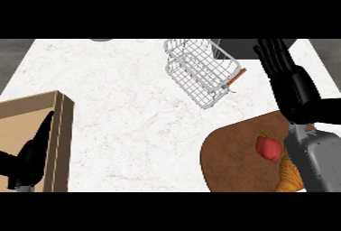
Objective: Pick the bell pepper from the cutting board and place it in the tiered basket
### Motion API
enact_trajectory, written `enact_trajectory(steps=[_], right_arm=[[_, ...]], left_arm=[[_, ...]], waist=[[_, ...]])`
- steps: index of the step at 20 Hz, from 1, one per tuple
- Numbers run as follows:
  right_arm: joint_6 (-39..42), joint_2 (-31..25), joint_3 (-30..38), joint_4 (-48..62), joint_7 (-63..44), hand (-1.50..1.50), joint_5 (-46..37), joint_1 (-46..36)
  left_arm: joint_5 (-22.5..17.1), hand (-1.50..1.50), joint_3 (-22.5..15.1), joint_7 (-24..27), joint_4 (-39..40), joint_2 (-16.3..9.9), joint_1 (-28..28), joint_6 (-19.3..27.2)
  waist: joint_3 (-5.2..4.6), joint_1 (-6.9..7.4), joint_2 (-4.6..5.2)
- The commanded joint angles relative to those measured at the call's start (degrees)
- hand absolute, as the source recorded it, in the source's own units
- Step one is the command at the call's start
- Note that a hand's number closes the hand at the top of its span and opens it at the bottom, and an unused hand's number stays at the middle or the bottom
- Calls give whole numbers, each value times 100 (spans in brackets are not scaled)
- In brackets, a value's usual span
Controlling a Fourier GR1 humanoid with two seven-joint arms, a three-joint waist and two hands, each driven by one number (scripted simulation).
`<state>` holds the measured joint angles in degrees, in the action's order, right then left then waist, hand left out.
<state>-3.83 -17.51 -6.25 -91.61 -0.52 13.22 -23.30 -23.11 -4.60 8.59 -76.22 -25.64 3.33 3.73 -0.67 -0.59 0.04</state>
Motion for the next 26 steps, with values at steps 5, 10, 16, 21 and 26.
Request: enact_trajectory(steps=[5,10,16,21,26], right_arm=[[-1914,107,1050,-229,194,150,-758,1385],[-3746,227,2199,580,-153,-150,-1479,2467],[-5079,1190,1507,-860,-367,-150,-2686,3949],[-4254,804,636,-1218,-1608,-150,-3671,5104],[-3351,254,367,-1980,-3120,-150,-4424,5548]], left_arm=[[941,0,208,-92,-411,-636,-290,924],[899,0,341,-177,-431,-752,-107,973],[1323,0,-16,-553,-646,-704,-518,1219],[1469,0,-253,-786,-702,-586,-867,1224],[1642,0,-506,-819,-759,-402,-921,1289]], waist=[[95,-519,-94],[78,-969,-32],[32,-462,-54],[13,-232,44],[-10,9,99]])
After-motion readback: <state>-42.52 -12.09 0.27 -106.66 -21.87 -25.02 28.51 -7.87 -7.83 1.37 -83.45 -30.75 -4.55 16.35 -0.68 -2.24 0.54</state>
